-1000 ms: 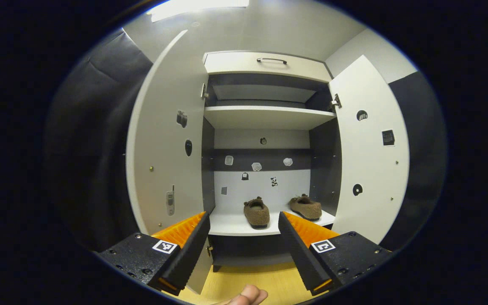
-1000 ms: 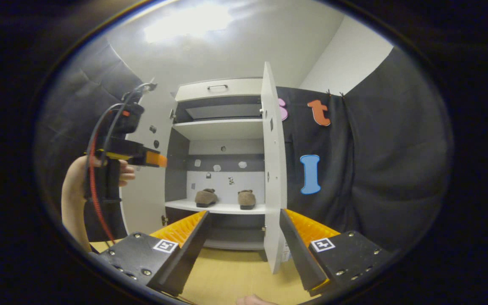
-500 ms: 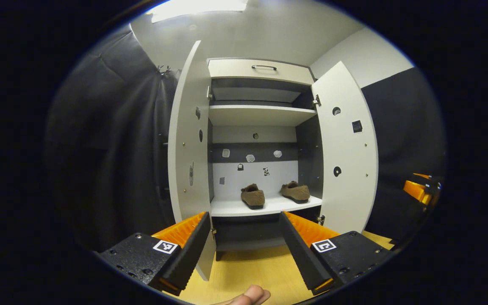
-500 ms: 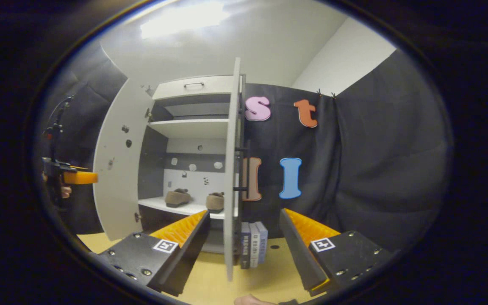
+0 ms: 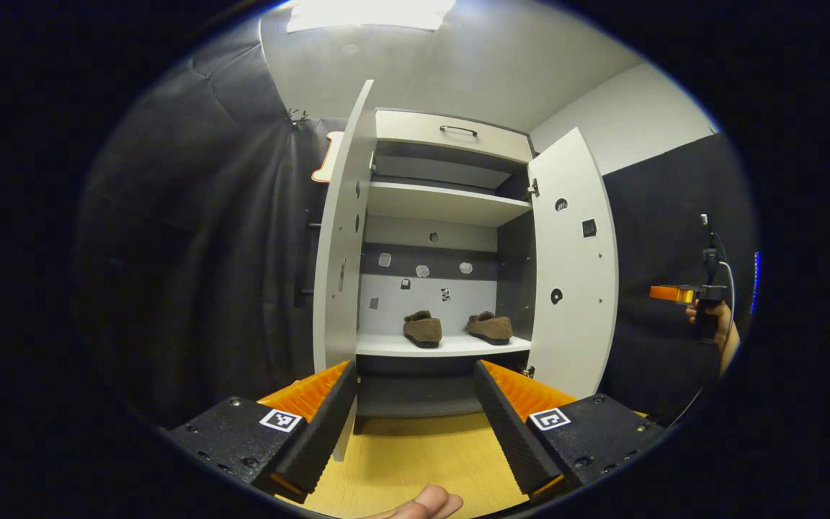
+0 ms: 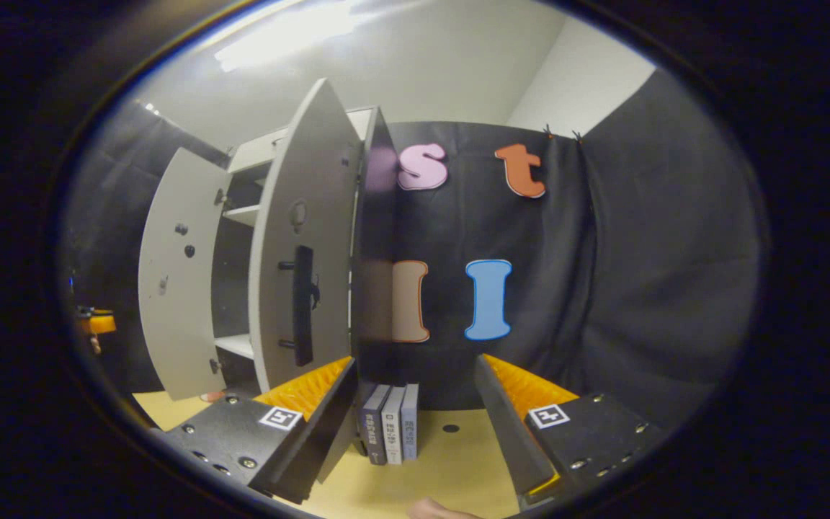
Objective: Grab one shoe with the right hand and put it into the shoe cabinet, grab the other shoe with the left hand and put it into the shoe cabinet; then close the right door with the right hand and the left door with the left hand.
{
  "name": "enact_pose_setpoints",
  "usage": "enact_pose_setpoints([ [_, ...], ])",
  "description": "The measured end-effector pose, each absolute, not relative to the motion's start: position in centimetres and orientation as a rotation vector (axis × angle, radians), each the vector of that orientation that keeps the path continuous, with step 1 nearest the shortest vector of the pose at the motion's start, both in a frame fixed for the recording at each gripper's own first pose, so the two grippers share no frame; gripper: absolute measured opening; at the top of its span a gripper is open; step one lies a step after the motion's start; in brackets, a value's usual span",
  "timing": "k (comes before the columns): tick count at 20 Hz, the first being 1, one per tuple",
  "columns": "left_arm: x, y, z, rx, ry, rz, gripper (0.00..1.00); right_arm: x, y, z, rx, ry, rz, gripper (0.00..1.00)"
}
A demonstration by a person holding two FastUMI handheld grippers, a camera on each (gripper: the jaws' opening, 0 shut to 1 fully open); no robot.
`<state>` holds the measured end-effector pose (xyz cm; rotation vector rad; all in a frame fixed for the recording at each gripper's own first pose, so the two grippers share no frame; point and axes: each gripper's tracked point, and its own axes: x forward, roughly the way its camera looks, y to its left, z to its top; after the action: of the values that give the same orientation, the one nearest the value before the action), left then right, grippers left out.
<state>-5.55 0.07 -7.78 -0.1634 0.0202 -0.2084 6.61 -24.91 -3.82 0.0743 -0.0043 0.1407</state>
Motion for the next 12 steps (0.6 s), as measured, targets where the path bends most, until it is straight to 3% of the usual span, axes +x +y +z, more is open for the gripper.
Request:
enact_pose_setpoints([
  [7, -6.7, 0.4, -8.5, -0.172, 0.026, -0.27, 0.97, 13.1, -25.1, -3.4, 0.038, 0.038, 0.072, 1.0],
  [12, -6.7, 2.1, -9.3, -0.162, 0.024, -0.242, 0.97, 14.1, -19.6, -3.5, -0.023, 0.053, 0.129, 1.0],
])
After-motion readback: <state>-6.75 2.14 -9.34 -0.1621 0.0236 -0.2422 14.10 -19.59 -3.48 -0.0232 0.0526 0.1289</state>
